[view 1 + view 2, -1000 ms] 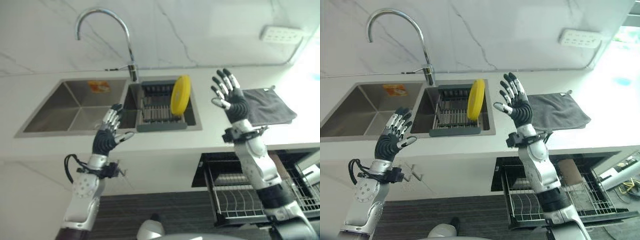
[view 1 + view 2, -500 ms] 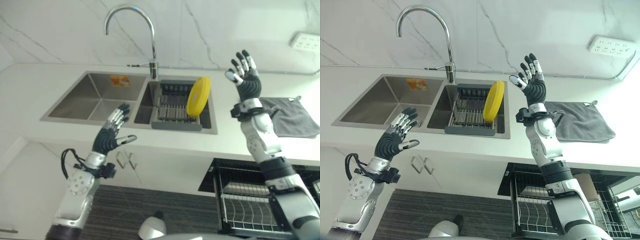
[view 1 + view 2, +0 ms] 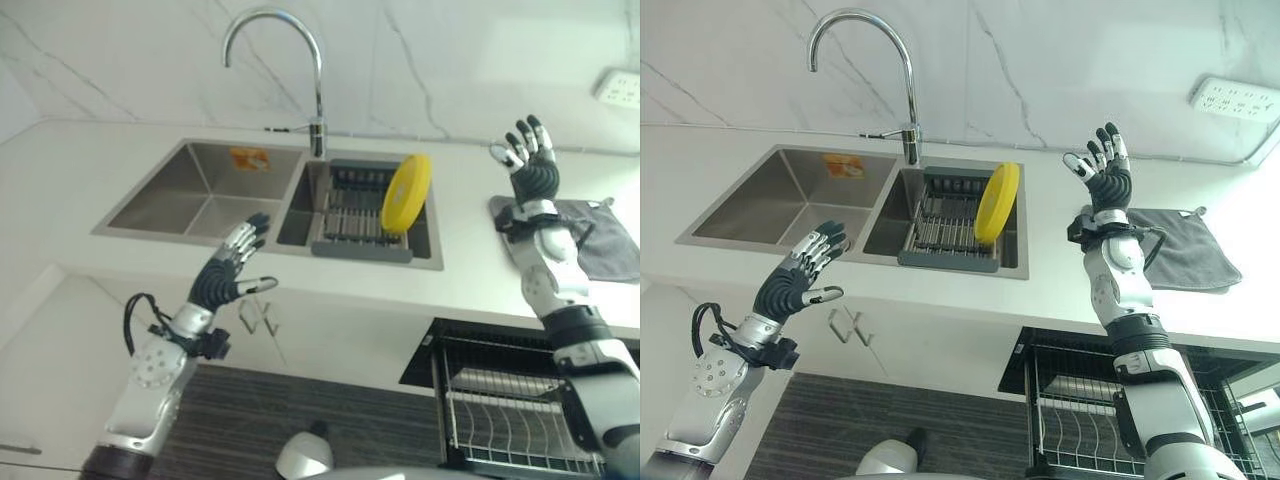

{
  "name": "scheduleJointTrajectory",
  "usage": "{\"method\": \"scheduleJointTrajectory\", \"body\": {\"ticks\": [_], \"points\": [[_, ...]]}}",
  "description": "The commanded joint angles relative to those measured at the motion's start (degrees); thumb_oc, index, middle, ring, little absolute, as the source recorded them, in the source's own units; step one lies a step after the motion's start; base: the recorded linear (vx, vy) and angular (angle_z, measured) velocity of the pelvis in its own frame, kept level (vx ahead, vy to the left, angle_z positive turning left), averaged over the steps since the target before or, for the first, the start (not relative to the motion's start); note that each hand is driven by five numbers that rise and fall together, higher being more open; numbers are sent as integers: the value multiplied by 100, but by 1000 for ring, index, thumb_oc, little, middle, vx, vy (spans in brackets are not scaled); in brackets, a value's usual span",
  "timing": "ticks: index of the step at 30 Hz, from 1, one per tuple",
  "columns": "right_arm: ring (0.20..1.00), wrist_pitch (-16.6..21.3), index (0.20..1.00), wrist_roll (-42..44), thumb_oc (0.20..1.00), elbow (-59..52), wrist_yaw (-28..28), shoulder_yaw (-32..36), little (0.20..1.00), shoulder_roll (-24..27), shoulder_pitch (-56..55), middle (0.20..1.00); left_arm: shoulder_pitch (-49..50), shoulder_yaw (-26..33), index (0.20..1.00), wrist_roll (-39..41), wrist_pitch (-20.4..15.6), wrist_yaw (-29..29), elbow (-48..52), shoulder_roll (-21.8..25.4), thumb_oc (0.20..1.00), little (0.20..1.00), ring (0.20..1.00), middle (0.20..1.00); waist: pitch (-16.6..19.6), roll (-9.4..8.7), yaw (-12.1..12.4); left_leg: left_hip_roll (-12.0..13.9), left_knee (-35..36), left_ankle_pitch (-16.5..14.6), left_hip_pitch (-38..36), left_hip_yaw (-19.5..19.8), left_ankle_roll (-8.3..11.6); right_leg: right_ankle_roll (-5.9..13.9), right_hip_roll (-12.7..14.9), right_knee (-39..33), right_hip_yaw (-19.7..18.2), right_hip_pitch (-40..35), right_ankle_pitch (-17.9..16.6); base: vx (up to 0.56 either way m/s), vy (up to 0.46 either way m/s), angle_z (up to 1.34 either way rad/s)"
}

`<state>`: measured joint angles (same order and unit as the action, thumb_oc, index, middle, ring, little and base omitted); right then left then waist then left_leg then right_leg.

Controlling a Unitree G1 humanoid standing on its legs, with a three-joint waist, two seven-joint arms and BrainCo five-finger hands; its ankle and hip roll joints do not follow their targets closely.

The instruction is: Place the dishes in the dishwasher.

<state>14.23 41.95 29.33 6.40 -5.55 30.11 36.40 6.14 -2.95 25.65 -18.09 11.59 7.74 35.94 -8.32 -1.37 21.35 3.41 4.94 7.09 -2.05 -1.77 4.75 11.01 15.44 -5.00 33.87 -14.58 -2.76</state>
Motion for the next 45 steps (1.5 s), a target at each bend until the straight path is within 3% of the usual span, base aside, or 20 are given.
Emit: {"method": "scheduleJointTrajectory", "body": {"ticks": [1, 20, 45], "points": [[1000, 301, 1000, 319, 1000, 160, -296, 61, 1000, 574, 663, 1000, -302, -344, 1000, 307, -404, 77, -33, 292, 1000, 1000, 1000, 1000, 208, 202, 232, -320, -62, -622, -325, -127, -431, -43, 52, 758, -377, 228, 262, 44, 17, 2], [1000, 80, 1000, 505, 1000, 771, -589, -66, 1000, 555, 912, 1000, -508, -534, 1000, 526, -474, 231, -79, 591, 1000, 1000, 1000, 1000, -147, 295, 356, -385, -239, -592, -21, -63, -526, 44, 229, 1152, -308, 525, 317, 22, 11, 8], [1000, -74, 1000, 508, 1000, 706, -647, -308, 1000, 402, 1213, 1000, -696, -561, 1000, 567, -609, 77, -34, 637, 1000, 1000, 1000, 1000, -597, 409, 473, -407, -412, -466, 435, 134, -519, 34, 167, 1224, -351, 771, 355, -16, -6, 0]]}}
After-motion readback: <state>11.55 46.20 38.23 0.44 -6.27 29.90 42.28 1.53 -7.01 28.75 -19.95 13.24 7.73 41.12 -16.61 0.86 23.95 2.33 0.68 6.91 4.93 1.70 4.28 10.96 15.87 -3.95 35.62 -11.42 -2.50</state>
